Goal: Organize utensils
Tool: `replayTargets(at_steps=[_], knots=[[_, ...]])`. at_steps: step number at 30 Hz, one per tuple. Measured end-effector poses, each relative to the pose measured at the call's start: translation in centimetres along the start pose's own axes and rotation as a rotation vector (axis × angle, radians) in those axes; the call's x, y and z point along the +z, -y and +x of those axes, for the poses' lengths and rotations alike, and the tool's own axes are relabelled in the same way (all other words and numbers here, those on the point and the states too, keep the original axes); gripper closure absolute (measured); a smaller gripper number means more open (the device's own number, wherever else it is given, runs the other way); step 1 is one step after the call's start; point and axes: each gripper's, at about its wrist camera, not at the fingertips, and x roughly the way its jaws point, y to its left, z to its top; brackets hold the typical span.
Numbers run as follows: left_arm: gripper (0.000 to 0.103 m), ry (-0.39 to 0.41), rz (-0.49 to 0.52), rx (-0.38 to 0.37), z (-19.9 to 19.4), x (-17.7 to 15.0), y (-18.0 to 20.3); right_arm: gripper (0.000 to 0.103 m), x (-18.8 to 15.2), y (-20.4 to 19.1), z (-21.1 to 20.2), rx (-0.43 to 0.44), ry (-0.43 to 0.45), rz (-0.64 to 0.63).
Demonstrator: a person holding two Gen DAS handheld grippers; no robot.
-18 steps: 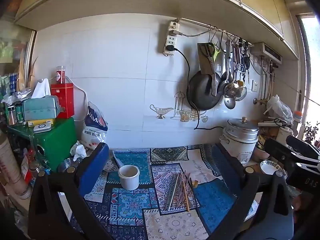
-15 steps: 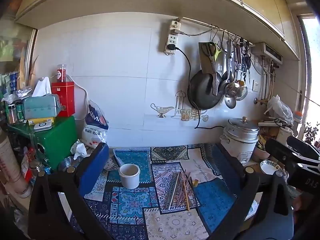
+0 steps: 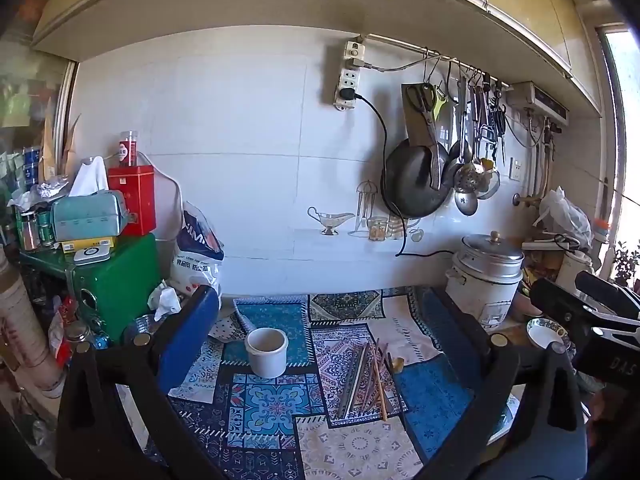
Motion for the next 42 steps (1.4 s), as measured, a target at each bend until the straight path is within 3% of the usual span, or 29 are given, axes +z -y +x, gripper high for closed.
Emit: replayTargets(at_steps=[42], knots=[[0.0,-0.022,-0.001,0.002,1.0,-0.2,0.5,0.0,-0.3,0.9,0.7,0.002,-0.016,0.009]])
